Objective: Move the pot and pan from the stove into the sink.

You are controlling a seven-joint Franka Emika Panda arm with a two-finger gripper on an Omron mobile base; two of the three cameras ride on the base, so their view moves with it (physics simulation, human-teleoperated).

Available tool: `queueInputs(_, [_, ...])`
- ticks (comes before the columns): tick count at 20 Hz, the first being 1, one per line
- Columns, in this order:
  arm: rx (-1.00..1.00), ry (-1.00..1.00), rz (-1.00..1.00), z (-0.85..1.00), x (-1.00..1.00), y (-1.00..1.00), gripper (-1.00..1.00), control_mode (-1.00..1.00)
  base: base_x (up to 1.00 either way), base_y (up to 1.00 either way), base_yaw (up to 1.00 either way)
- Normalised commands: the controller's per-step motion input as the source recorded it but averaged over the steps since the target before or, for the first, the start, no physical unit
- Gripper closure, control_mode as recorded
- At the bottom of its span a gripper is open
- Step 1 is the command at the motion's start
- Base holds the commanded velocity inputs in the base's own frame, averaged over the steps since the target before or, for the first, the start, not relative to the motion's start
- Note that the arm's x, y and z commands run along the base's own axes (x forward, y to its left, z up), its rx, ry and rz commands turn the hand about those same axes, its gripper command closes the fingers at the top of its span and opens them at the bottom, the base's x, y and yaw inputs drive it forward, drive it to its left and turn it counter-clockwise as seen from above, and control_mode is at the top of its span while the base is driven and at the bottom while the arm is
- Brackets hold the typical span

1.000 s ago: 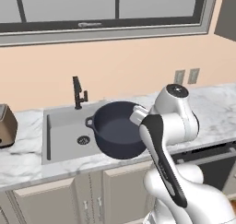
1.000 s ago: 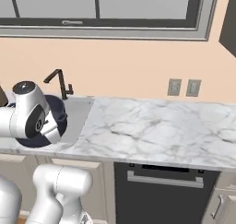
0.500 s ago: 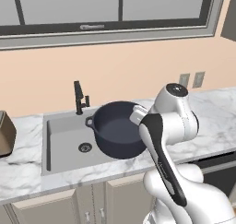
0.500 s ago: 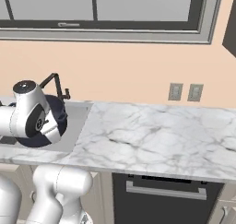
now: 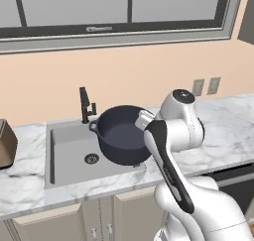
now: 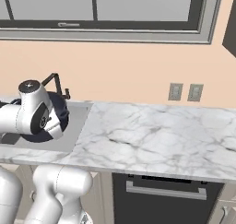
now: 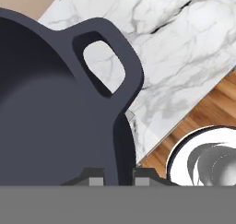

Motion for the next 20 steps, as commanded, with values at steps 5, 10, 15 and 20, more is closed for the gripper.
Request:
queueInputs(5, [0.0,0.0,-0.01,-0.09,0.44,0.16,1.0,-1.0,0.0,0.0,0.0])
queueInputs(10, [-0.02,0.0,-0.03,-0.11,0.51,0.31,1.0,-1.0,0.0,0.0,0.0])
queueInputs(15, [-0.02,0.0,-0.03,-0.16,0.56,0.51,1.0,-1.0,0.0,0.0,0.0])
queueInputs(20, [-0.02,0.03,-0.02,-0.2,0.53,0.46,1.0,-1.0,0.0,0.0,0.0])
